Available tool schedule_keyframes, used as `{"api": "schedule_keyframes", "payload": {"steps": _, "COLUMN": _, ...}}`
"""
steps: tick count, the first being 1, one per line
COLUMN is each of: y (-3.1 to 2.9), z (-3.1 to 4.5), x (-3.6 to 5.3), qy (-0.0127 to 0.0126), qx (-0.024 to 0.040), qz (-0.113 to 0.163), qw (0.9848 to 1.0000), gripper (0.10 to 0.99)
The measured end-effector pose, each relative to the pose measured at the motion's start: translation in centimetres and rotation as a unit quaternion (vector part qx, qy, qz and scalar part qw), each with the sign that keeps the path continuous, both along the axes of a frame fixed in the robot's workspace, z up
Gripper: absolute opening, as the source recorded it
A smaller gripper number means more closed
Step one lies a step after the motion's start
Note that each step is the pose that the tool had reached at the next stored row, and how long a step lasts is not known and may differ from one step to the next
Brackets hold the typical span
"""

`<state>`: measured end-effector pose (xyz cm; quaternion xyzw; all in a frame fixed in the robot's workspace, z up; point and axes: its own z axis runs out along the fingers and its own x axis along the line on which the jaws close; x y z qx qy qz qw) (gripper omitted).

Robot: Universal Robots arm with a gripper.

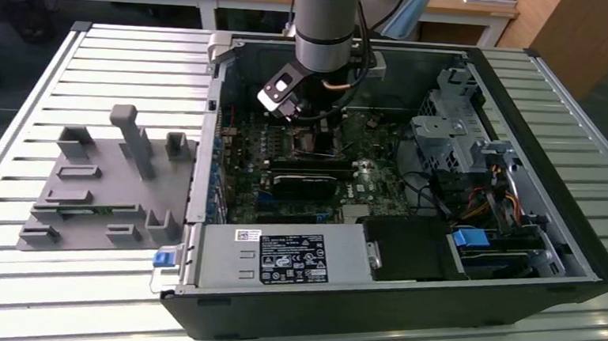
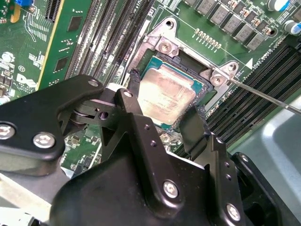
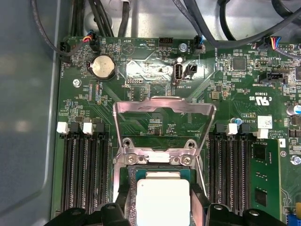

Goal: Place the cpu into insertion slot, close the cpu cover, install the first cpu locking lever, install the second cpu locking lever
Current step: 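Place the cpu into insertion slot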

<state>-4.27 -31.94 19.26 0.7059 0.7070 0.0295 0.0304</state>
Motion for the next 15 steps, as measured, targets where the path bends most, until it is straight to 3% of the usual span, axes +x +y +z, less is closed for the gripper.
{"api": "schedule_keyframes", "payload": {"steps": 15, "y": 0.18, "z": -0.06, "x": 0.0, "qy": 0.0001, "qx": 0.0013, "qz": -0.001, "qw": 1.0, "gripper": 0.616}}
